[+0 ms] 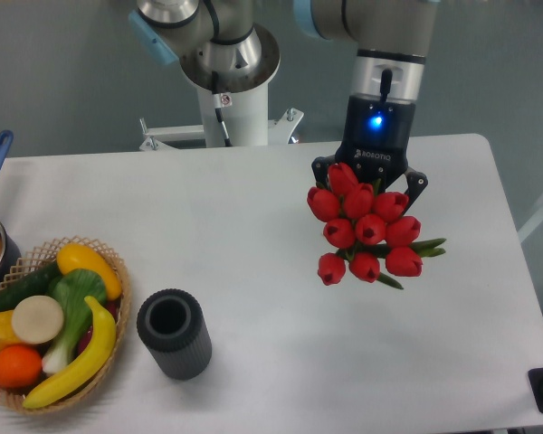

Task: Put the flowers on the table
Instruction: 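Rotate the gripper so the tulip heads hang down, moving away from the vase, then lower the held tulips onto the table surface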

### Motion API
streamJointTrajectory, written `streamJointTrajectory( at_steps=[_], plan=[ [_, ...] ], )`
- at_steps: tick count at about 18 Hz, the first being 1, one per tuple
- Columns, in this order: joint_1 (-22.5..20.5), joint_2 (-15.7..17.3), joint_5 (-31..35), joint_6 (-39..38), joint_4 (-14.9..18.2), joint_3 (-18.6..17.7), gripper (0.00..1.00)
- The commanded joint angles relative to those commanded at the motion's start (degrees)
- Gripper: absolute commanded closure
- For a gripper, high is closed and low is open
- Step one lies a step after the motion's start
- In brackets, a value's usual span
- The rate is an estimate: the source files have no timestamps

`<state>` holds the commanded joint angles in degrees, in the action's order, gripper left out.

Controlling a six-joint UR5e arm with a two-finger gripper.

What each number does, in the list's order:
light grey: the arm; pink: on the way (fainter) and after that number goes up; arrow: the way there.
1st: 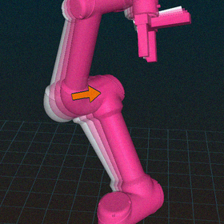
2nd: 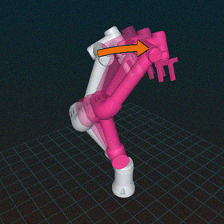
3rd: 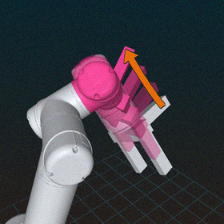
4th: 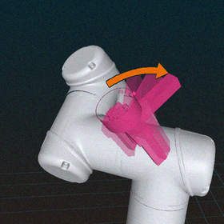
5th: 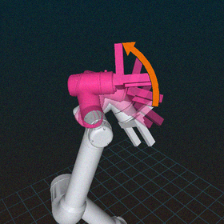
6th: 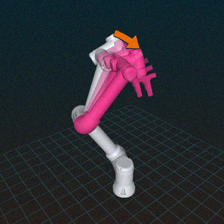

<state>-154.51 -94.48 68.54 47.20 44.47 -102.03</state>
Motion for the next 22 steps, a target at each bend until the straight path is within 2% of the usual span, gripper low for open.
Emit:
streamJointTrajectory(
  at_steps=[5,9,13,16,19,22],
  plan=[
    [1.58,-0.35,9.65,-0.18,0.0,-5.02,0.61],
    [3.42,-2.1,19.15,-0.26,0.26,-6.16,0.61],
    [6.06,-5.61,24.7,-0.61,0.26,-6.26,0.61],
    [8.69,-9.65,27.77,-1.49,0.44,-6.25,0.61],
    [10.63,-12.56,28.49,-1.76,0.35,-5.99,0.61],
    [10.81,-15.55,28.75,-3.34,0.35,-5.47,0.61]
  ],
)
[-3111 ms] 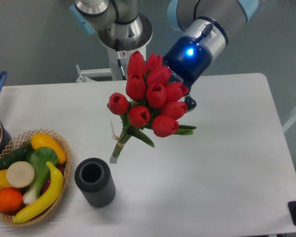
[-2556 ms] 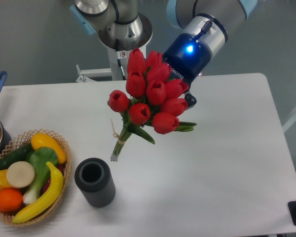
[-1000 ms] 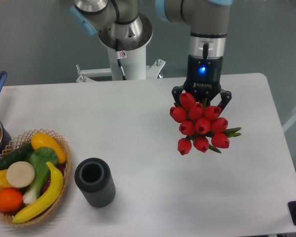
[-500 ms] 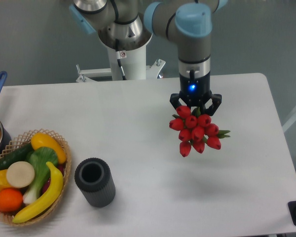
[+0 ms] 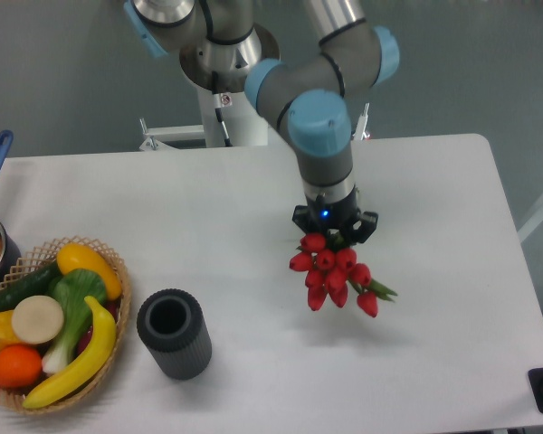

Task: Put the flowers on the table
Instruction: 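Lower the held tulips onto the table surface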

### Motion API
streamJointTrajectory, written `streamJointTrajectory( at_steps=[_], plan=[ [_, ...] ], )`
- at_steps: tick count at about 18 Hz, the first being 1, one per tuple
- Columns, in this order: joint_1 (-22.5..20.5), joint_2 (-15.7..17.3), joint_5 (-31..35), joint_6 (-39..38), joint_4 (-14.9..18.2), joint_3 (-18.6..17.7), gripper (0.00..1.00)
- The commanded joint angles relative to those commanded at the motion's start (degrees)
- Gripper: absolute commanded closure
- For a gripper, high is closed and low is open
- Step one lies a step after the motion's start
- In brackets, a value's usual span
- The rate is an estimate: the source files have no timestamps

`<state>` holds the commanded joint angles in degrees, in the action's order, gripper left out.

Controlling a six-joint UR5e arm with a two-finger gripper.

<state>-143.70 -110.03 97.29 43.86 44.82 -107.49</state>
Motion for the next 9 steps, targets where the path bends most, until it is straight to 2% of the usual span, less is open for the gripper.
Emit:
streamJointTrajectory(
  at_steps=[8,9],
  plan=[
    [0.79,-6.77,-0.26,-2.81,-0.26,4.04,0.6],
    [0.79,-7.21,-0.35,-2.81,-0.26,4.57,0.55]
  ],
)
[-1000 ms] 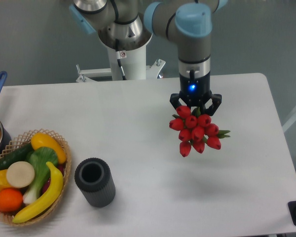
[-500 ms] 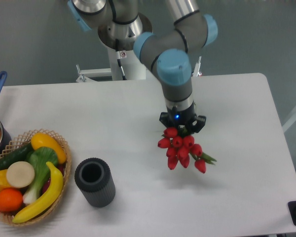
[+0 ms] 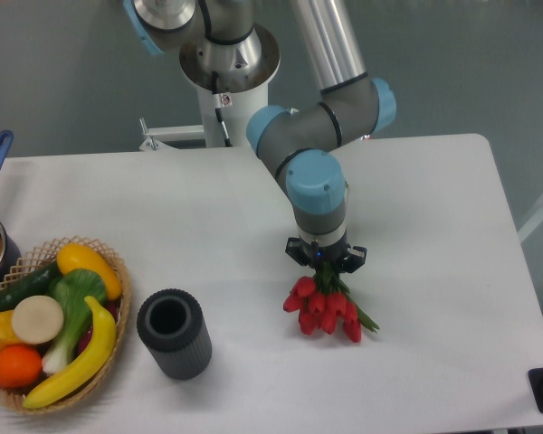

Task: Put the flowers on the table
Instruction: 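Lower the held tulips onto the table surface, then open the gripper to release the tulip stems and lift away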

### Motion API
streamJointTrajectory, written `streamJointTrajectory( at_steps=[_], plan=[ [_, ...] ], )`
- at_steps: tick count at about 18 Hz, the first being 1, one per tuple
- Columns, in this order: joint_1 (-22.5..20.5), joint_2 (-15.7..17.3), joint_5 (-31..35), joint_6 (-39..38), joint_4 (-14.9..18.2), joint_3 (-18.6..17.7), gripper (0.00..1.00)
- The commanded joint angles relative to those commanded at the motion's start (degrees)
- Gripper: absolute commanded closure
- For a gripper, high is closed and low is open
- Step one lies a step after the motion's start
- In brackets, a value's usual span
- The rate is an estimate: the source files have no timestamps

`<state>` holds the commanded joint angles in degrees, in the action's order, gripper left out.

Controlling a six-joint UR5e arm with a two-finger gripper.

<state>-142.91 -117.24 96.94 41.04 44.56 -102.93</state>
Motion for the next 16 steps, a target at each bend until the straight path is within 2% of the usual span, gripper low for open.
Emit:
streamJointTrajectory(
  at_steps=[1,2,5,8,10,12,14,16],
  plan=[
    [0.0,-0.09,0.17,0.44,0.17,1.31,0.12],
    [-0.09,0.17,0.44,0.61,0.18,1.76,0.0],
    [-0.52,2.8,0.79,0.96,-0.09,2.11,0.0],
    [-2.19,7.19,0.35,2.2,0.52,5.0,0.0],
    [-2.2,9.56,0.0,2.29,0.79,5.72,0.0],
    [-1.76,11.85,-2.62,3.24,0.27,5.72,0.0],
    [-1.67,14.05,-8.32,6.23,0.7,8.25,0.0],
    [-1.67,16.42,-10.37,6.5,1.05,9.14,0.0]
  ],
)
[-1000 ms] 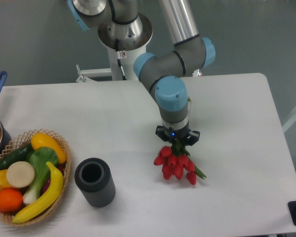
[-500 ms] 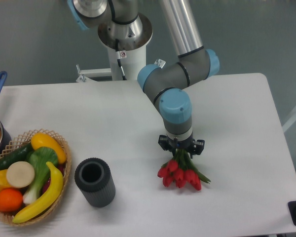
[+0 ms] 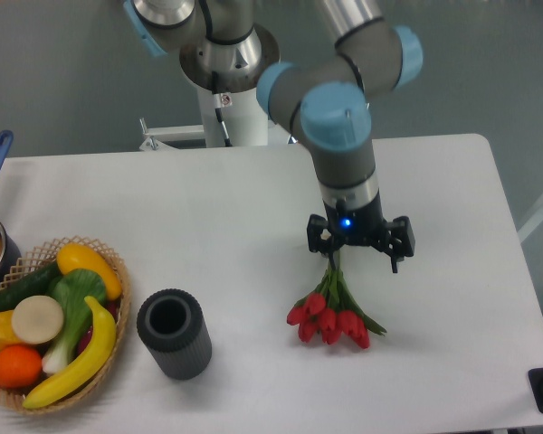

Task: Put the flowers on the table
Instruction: 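Open the gripper to release the tulip stems and lift away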

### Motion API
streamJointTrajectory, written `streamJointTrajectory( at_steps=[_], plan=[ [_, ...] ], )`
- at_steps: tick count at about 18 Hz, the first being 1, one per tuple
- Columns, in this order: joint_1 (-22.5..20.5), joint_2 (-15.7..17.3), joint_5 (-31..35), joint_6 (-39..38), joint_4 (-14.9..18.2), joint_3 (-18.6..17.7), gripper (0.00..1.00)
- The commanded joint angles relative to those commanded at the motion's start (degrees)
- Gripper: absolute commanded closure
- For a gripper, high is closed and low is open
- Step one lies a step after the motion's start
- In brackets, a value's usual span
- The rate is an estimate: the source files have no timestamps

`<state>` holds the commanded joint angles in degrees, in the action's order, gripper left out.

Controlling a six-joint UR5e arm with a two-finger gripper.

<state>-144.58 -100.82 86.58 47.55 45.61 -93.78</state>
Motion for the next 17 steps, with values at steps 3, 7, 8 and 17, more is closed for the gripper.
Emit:
streamJointTrajectory(
  at_steps=[3,7,8,17],
  plan=[
    [0.09,3.08,-0.27,2.45,1.41,0.18,0.0],
    [1.93,4.85,-1.49,9.04,1.5,-0.87,0.0],
    [2.28,4.93,-2.63,10.8,1.58,-1.14,0.0],
    [1.58,9.33,-7.39,15.21,4.22,-5.09,0.0]
  ],
)
